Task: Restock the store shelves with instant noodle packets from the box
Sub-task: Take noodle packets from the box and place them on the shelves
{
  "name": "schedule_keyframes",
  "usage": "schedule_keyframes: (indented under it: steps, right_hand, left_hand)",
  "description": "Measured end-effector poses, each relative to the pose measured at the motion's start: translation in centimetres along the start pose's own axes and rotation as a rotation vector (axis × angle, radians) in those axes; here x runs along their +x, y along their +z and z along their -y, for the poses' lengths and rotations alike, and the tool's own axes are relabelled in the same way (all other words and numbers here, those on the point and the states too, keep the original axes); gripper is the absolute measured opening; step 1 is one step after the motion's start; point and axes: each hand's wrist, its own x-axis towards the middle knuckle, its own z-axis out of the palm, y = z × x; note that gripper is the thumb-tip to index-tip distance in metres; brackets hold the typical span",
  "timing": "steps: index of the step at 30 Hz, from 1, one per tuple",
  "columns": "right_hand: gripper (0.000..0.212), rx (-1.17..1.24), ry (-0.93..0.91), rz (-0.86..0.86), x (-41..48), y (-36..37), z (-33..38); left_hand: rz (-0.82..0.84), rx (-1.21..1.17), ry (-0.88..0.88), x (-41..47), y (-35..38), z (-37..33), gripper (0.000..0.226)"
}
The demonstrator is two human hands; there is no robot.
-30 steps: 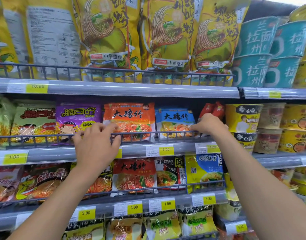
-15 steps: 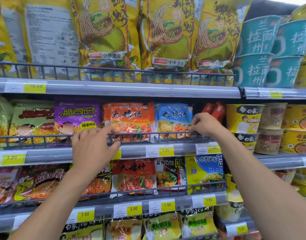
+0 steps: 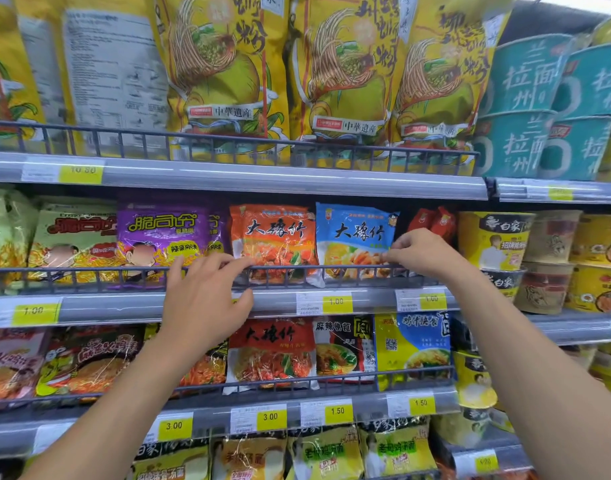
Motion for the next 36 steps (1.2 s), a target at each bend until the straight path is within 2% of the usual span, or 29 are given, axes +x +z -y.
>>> schedule_keyframes:
  steps: [6, 10, 18, 21, 24, 30, 36]
  right_hand:
    - [0.019, -0.091, -0.027, -0.164, -0.6, 0.5, -0.2]
    - [0.015, -0.096, -0.011, -0.17, -1.3, 0.4, -0.7]
    - [0.023, -0.072, -0.014, -0.19, -2.5, 0.4, -0.9]
    - [0.029, -0.059, -0.04, -0.249, -3.2, 0.8, -1.3]
    - [0.037, -0.033, -0.099, -0.354, -4.6, 1.5, -1.8]
    - [0.014, 0.099, -0.289, -0.587, -8.7, 4.6, -1.8]
    - [0.012, 0.197, -0.472, -0.538, -12.4, 10.7, 0.4]
  left_hand:
    - [-0.016, 0.018, -0.041, -0.5, 0.2, -0.1, 0.054]
    - [-0.029, 0.008, -0.038, -0.9, 0.2, 0.0, 0.055]
    - [-0.042, 0.016, -0.035, -1.6, 0.0, 0.4, 0.062]
    - [-0.044, 0.011, -0.034, -2.2, 0.0, 0.4, 0.063]
    - [-0.079, -0.011, -0.023, -3.5, 0.1, 0.7, 0.06]
    - [-0.099, -0.055, 0.034, -7.4, 1.5, 2.4, 0.055]
    - [-0.033, -0.025, 0.023, -11.5, 2.4, 4.6, 0.049]
